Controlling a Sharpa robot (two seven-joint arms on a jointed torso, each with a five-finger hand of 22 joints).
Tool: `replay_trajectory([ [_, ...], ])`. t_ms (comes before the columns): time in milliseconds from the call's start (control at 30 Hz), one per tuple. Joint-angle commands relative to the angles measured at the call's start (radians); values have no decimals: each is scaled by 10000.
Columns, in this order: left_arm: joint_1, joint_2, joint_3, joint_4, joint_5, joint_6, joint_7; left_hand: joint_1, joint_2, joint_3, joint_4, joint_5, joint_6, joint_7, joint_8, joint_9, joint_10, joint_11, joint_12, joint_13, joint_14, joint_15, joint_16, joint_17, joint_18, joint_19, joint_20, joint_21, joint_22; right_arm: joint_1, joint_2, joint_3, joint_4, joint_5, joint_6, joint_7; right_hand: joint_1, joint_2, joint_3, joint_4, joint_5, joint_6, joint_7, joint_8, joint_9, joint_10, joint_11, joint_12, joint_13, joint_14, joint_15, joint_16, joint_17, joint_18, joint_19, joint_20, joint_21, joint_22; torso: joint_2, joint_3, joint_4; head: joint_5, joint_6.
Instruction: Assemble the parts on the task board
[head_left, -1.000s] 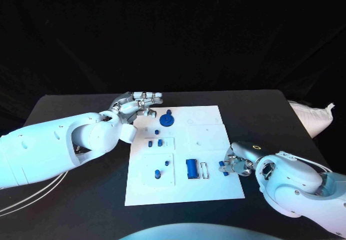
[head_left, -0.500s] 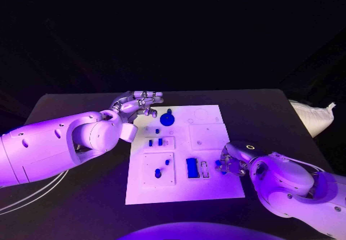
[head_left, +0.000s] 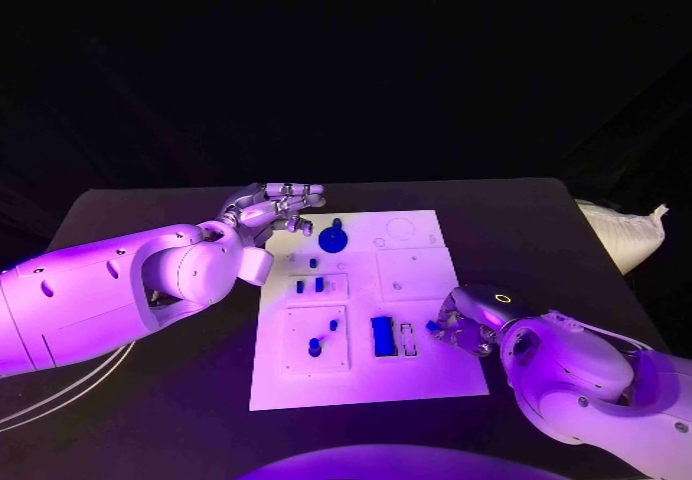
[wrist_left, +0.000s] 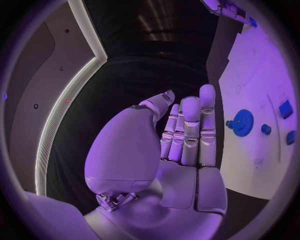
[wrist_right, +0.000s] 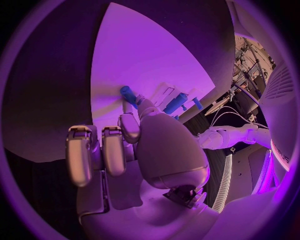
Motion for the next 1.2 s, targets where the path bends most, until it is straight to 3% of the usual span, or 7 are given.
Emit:
replay_trajectory([
  [33,-2,13,6,22,-54,172,47,3,108,-2,-78,13,-84,-7,47,-3,-63,26,43,-15,-21,28,38,-10,189,20,61,-32,-12,-52,-65,-13,92,472,-470,32,189,-191,829,-401,93,100,-16,51,71,294,-181,508,1163,684,-35,42,740,-144,394,-44,48,1929,-1,0,-9,-9,19],
  [200,-3,14,6,26,-56,179,45,3,108,-2,-78,13,-84,-7,47,-3,-63,26,43,-15,-21,28,38,-10,189,20,61,-32,-12,29,-178,44,302,1428,-987,100,-329,-540,1664,-311,119,146,-27,10,134,362,-181,576,1251,697,-44,69,797,-152,422,-55,74,1964,5,-7,-9,-38,30],
  [533,-3,16,6,36,-58,183,44,3,108,-2,-78,13,-84,-7,47,-3,-63,26,43,-15,-21,28,38,-10,189,20,61,-32,-12,119,-200,77,520,2666,-1419,180,-715,-831,2273,-316,451,145,-24,-28,200,391,-189,596,1301,700,-31,75,814,-158,437,-54,87,1984,6,-12,11,-48,17],
  [967,-3,28,6,48,-59,181,46,3,108,-2,-78,13,-84,-7,47,-3,-63,26,43,-15,-21,28,38,-10,189,20,61,-32,-12,130,181,76,381,3375,-1108,164,-1084,-1004,2399,-234,635,156,-32,-45,240,405,-190,582,1308,698,-29,66,800,-153,425,-50,74,1973,17,-12,14,-44,7],
  [1200,-3,26,6,58,-59,180,44,3,108,-2,-78,13,-84,-7,47,-3,-63,26,43,-15,-21,28,38,-10,189,20,61,-32,-12,130,329,74,248,3394,-918,58,-1567,-1059,2329,-23,999,226,-68,-25,297,452,-212,620,1351,706,-41,84,836,-158,439,-56,85,1989,6,-13,11,-17,-3],
])
